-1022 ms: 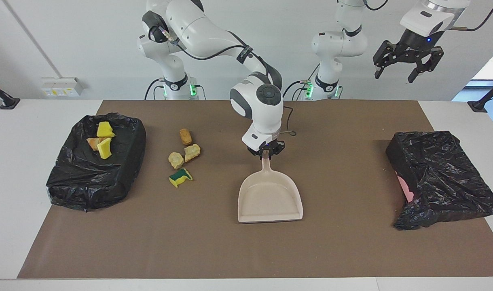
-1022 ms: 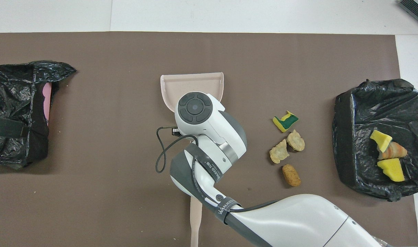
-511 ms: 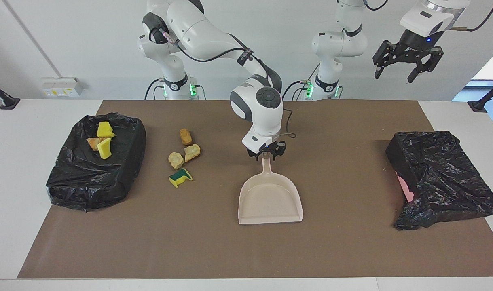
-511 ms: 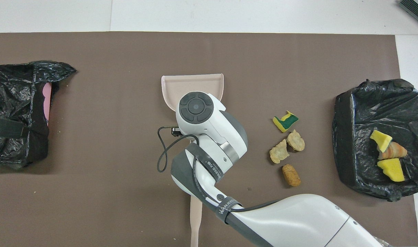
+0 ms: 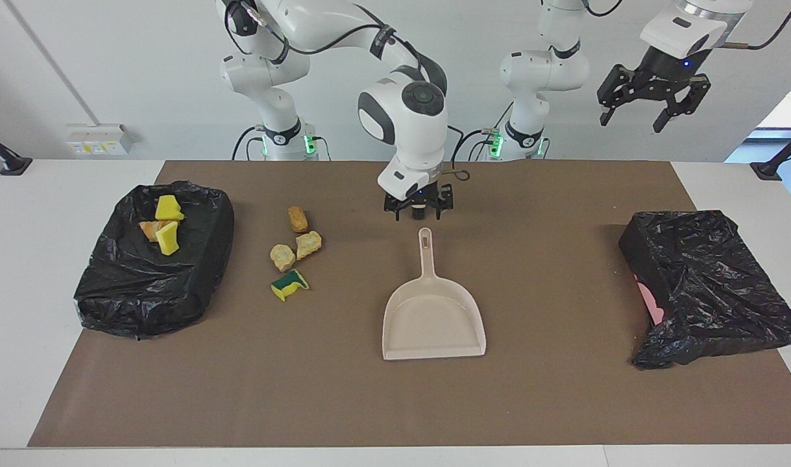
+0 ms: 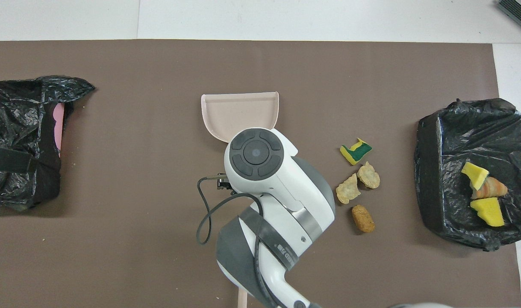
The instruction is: Sweep and dump trash in bin
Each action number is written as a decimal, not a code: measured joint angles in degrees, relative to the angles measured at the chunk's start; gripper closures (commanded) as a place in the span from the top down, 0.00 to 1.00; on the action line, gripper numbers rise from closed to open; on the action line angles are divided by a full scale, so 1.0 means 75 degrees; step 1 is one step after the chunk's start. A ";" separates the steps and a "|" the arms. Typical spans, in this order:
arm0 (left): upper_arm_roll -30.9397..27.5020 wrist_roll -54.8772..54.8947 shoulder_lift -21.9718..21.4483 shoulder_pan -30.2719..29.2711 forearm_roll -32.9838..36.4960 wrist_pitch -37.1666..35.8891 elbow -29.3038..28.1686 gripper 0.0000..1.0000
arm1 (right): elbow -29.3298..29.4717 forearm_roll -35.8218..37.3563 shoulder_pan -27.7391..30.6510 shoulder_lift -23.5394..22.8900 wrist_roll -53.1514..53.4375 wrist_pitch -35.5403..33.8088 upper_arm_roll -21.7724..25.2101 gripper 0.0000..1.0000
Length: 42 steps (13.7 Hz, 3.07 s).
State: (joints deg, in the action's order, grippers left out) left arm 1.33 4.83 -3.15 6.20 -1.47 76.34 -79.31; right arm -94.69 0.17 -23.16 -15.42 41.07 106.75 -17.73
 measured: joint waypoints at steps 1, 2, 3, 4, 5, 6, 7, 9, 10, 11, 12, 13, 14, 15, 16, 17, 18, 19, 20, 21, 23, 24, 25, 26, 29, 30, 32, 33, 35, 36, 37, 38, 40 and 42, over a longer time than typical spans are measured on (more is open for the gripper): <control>0.0024 -0.0005 0.0000 0.0003 -0.0002 0.0126 -0.0005 1.00 | -0.0253 -0.0251 -0.0035 0.0386 0.0000 -0.0246 -0.0012 1.00; 0.0057 -0.0005 0.0003 0.0010 -0.0006 0.0306 -0.0020 1.00 | -0.0603 -0.0514 -0.0113 0.0757 0.0000 -0.0349 -0.0019 1.00; 0.0116 -0.0006 0.0014 0.0024 -0.0009 0.0497 -0.0053 1.00 | -0.1096 -0.0779 -0.0269 0.1139 0.0000 -0.0319 -0.0026 1.00; 0.0176 -0.0048 0.0038 0.0058 -0.0014 0.0662 -0.0084 1.00 | -0.1673 -0.1084 -0.0470 0.1509 0.0004 -0.0144 -0.0032 1.00; 0.0211 -0.0180 0.0077 0.0152 -0.0024 0.0829 -0.0115 1.00 | -0.2325 -0.1457 -0.0712 0.1874 0.0007 0.0171 -0.0039 1.00; 0.0228 -0.0417 0.0120 0.0316 -0.0031 0.1053 -0.0185 1.00 | -0.2924 -0.1716 -0.0980 0.2192 0.0034 0.0417 -0.0044 1.00; 0.0243 -0.0708 0.0178 0.0548 -0.0033 0.1309 -0.0293 1.00 | -0.3478 -0.1832 -0.1242 0.2467 0.0143 0.0635 -0.0049 1.00; 0.0268 -0.1209 0.0358 0.1105 -0.0033 0.1718 -0.0573 1.00 | -0.4292 -0.2114 -0.1588 0.2784 0.0423 0.1210 -0.0051 1.00; 0.0281 -0.1380 0.0463 0.1355 -0.0034 0.1969 -0.0753 1.00 | -0.4574 -0.2319 -0.1687 0.2838 0.0522 0.1548 -0.0049 1.00; 0.0289 -0.1500 0.0565 0.1572 -0.0033 0.2295 -0.0985 1.00 | -0.4805 -0.2443 -0.1774 0.2846 0.0616 0.1822 -0.0045 1.00; 0.0289 -0.1631 0.0653 0.1776 -0.0033 0.2653 -0.1261 1.00 | -0.5013 -0.2514 -0.1868 0.2841 0.0706 0.2011 -0.0045 1.00; 0.0292 -0.1839 0.0738 0.1974 -0.0033 0.3040 -0.1576 1.00 | -0.5227 -0.2548 -0.1952 0.2832 0.0798 0.2240 -0.0044 1.00; 0.0292 -0.2075 0.0807 0.2162 -0.0033 0.3415 -0.1897 1.00 | -0.5445 -0.2559 -0.2051 0.2812 0.0893 0.2569 -0.0044 1.00; 0.0293 -0.2276 0.0861 0.2332 -0.0033 0.3698 -0.2151 1.00 | -0.5601 -0.2562 -0.2154 0.2784 0.0955 0.2828 -0.0044 1.00; 0.0297 -0.2441 0.0930 0.2490 -0.0033 0.3908 -0.2342 1.00 | -0.5693 -0.2563 -0.2234 0.2765 0.1000 0.2989 -0.0044 1.00; 0.0298 -0.2556 0.1018 0.2628 -0.0033 0.4092 -0.2465 1.00 | -0.5729 -0.2565 -0.2278 0.2752 0.1027 0.3083 -0.0044 1.00; 0.0293 -0.2626 0.1130 0.2735 -0.0033 0.4271 -0.2540 1.00 | -0.5750 -0.2567 -0.2322 0.2723 0.1031 0.3171 -0.0043 1.00; 0.0294 -0.2697 0.1282 0.2833 -0.0032 0.4440 -0.2603 1.00 | -0.5765 -0.2568 -0.2403 0.2672 0.1035 0.3221 -0.0042 1.00; 0.0285 -0.2847 0.1485 0.2948 -0.0029 0.4646 -0.2649 1.00 | -0.5782 -0.2569 -0.2501 0.2627 0.1062 0.3224 -0.0042 1.00; 0.0287 -0.3089 0.1735 0.3074 -0.0025 0.4930 -0.2683 1.00 | -0.5795 -0.2569 -0.2592 0.2595 0.1108 0.3232 -0.0043 1.00; 0.0292 -0.3428 0.2204 0.3255 -0.0019 0.5387 -0.2684 1.00 | -0.5812 -0.2569 -0.2678 0.2565 0.1188 0.3264 -0.0042 1.00; 0.0288 -0.3485 0.2364 0.3284 -0.0018 0.5500 -0.2685 1.00 | -0.5820 -0.2569 -0.2688 0.2550 0.1195 0.3271 -0.0042 0.94; 0.0277 -0.3515 0.2519 0.3291 -0.0018 0.5629 -0.2683 1.00 | -0.5825 -0.2569 -0.2692 0.2531 0.1195 0.3275 -0.0042 0.66; 0.0266 -0.3543 0.2622 0.3291 -0.0018 0.5727 -0.2683 1.00 | -0.5826 -0.2570 -0.2694 0.2514 0.1195 0.3280 -0.0042 0.35; 0.0274 -0.3740 0.2850 0.3364 -0.0018 0.6013 -0.2690 1.00 | -0.5827 -0.2570 -0.2695 0.2495 0.1200 0.3296 -0.0041 0.00; 0.0280 -0.3815 0.2918 0.3411 -0.0018 0.6074 -0.2693 1.00 | -0.5827 -0.2572 -0.2695 0.2492 0.1237 0.3303 -0.0041 0.00; 0.0278 -0.4006 0.3064 0.3542 -0.0018 0.6146 -0.2700 1.00 | -0.5822 -0.2572 -0.2691 0.2463 0.1364 0.3320 -0.0035 0.00; 0.0283 -0.4107 0.3151 0.3586 -0.0018 0.6237 -0.2700 1.00 | -0.5800 -0.2573 -0.2682 0.2430 0.1367 0.3333 -0.0022 0.00; 0.0277 -0.4174 0.3244 0.3608 -0.0018 0.6333 -0.2700 1.00 | -0.5708 -0.2572 -0.2676 0.2357 0.1367 0.3336 0.0014 0.00; 0.0275 -0.4186 0.3269 0.3608 -0.0018 0.6338 -0.2702 1.00 | -0.5679 -0.2571 -0.2673 0.2337 0.1367 0.3336 0.0023 0.00; 0.0271 -0.4193 0.3305 0.3609 -0.0018 0.6341 -0.2703 0.93 | -0.5665 -0.2558 -0.2671 0.2334 0.1367 0.3336 0.0030 0.00; 0.0270 -0.4201 0.3336 0.3609 -0.0018 0.6344 -0.2703 0.86 | -0.5652 -0.2507 -0.2670 0.2337 0.1367 0.3320 0.0037 0.00; 0.0270 -0.4203 0.3370 0.3610 -0.0018 0.6347 -0.2703 0.79 | -0.5599 -0.2242 -0.2570 0.2455 0.1367 0.3075 0.0052 0.00; 0.0271 -0.4203 0.3376 0.3612 -0.0016 0.6350 -0.2703 0.68 | -0.5512 -0.1904 -0.2216 0.2843 0.1351 0.2359 0.0068 0.00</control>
State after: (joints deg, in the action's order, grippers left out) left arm 3.35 -26.69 22.17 33.29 -1.58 123.96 -99.58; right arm -136.03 -14.11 -39.78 5.91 51.20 124.44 -17.22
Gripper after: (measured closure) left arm 0.203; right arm 0.740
